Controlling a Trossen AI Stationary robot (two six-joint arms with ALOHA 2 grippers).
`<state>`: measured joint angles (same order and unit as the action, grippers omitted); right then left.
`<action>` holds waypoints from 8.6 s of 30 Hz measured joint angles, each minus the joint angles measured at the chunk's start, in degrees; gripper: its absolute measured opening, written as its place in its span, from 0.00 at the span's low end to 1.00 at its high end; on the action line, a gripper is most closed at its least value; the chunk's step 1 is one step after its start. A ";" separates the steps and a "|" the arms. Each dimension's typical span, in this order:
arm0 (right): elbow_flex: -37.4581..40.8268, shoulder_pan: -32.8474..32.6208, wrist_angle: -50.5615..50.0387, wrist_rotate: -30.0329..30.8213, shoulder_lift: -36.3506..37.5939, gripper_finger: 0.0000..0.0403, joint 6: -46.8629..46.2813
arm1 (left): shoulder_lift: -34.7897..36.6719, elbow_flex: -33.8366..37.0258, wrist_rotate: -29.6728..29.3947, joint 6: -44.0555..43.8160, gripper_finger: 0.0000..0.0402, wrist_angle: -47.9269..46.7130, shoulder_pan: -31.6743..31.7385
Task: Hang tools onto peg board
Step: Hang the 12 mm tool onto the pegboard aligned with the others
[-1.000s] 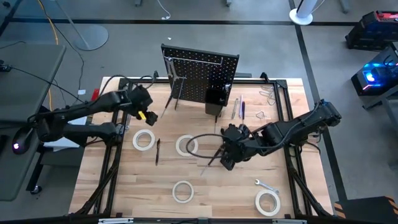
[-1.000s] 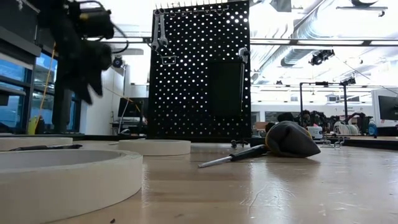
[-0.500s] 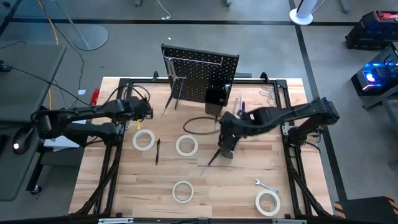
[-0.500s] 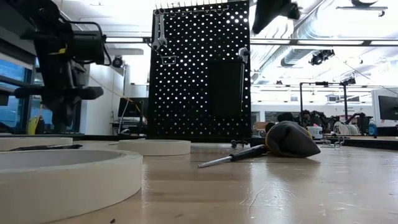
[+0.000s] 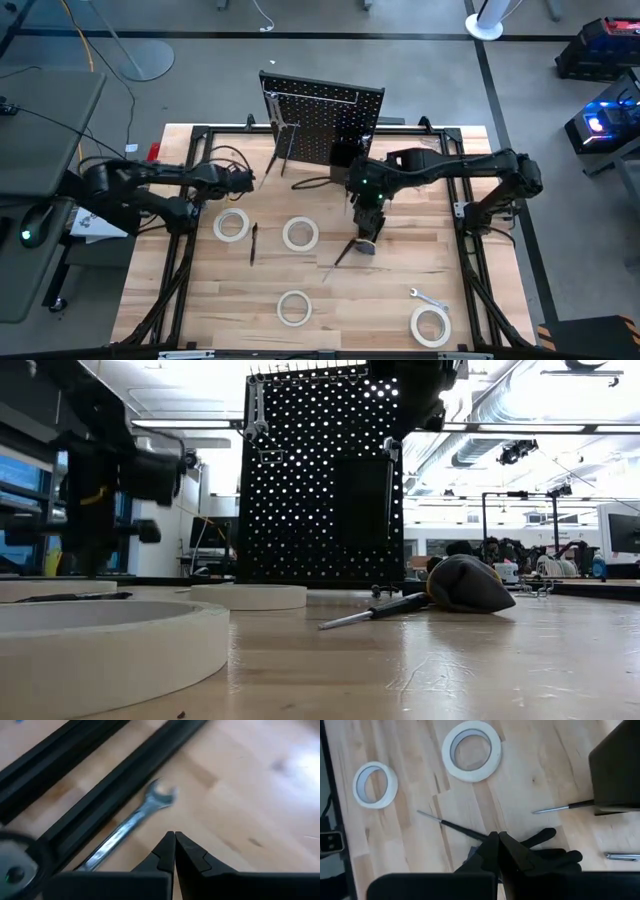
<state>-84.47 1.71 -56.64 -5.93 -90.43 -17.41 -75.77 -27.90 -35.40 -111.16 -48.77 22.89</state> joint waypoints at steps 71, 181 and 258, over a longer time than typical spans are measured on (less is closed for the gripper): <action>-0.09 8.55 -3.14 -14.15 0.05 0.00 0.94 | -19.15 -6.58 -9.02 -11.14 0.00 -14.40 1.31; 0.00 -7.94 11.84 -13.75 -7.44 0.00 -18.63 | -19.36 -7.80 10.66 51.75 0.00 37.84 -42.35; 0.07 -23.36 15.75 -5.53 -23.88 0.00 -9.55 | -4.15 -7.41 7.83 40.32 0.00 31.91 -52.96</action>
<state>-84.40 -21.65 -40.89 -11.46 -114.31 -26.96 -79.91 -35.31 -27.57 -70.85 -16.86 -30.07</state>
